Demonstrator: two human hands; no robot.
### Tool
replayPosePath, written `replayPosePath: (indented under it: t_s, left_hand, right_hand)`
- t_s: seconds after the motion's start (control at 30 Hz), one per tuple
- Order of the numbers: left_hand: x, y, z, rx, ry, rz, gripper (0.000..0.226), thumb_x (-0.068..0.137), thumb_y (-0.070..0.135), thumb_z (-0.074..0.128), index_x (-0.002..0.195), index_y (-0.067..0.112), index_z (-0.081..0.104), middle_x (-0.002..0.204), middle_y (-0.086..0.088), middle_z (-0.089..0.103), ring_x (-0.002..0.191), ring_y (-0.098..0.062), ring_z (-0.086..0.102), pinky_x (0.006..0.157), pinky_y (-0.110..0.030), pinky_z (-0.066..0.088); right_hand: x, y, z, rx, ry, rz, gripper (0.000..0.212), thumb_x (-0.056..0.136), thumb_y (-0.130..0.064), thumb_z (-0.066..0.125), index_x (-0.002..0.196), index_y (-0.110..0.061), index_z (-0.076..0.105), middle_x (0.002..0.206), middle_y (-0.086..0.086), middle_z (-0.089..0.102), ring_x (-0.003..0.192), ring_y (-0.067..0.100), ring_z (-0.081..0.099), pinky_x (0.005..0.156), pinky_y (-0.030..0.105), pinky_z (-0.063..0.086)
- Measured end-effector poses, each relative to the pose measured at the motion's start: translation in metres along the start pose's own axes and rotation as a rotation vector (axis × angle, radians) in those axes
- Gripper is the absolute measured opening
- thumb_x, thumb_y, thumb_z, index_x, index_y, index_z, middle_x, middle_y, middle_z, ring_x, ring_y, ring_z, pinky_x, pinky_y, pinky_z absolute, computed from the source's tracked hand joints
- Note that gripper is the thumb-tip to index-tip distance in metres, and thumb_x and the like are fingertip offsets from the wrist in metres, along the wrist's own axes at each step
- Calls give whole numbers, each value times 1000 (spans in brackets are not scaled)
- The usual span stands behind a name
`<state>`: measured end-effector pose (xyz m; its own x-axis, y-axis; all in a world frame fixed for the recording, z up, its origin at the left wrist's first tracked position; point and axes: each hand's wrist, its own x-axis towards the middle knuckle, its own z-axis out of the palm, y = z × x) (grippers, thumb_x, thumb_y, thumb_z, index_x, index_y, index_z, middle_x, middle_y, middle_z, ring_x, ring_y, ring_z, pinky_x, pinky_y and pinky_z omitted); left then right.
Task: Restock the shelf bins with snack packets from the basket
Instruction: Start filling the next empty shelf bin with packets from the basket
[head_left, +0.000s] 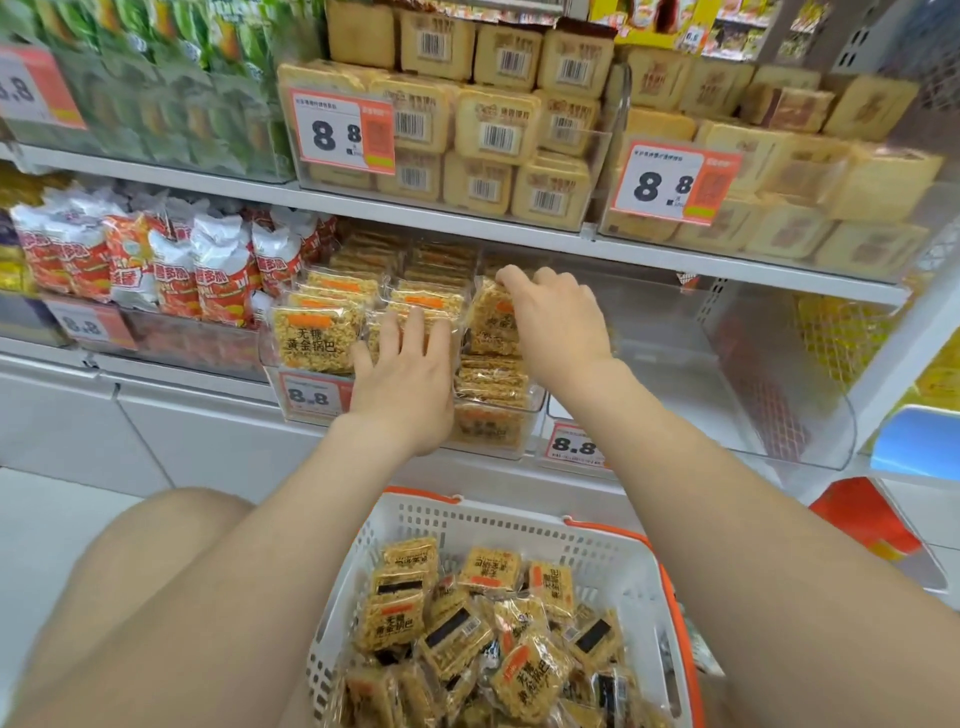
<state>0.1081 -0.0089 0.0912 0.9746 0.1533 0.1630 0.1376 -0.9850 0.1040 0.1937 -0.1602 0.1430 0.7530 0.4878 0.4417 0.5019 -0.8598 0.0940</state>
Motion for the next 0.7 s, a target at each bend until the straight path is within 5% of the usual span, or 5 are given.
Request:
replayPosePath:
  t_s: [0.33,0.47,0.7]
  left_hand:
    - [7,4,0,57,78,-20,79,93,33,62,157,18,18,155,-11,32,142,-38,30,107,-61,38]
    - [9,6,-1,74,58,-30,90,95,36,59,165,21,4,163,-13,23,148,-40,23,111,-62,33]
    - [16,7,-2,4,29,-3,76,95,35,57,158,15,19,171,-6,16,160,-32,5,120,-69,19]
  right_hand:
    - [37,28,-4,28,-242,-177,73,96,6,56,154,-34,42,128,10,59,122,35,56,85,43,42]
    - [32,16,6,48,-295,-186,68,95,10,54,151,-30,48,124,11,58,111,37,63,79,41,47]
    - [37,10,-1,-14,-248,-176,54,93,11,56,135,-24,56,106,6,43,94,37,61,73,44,41]
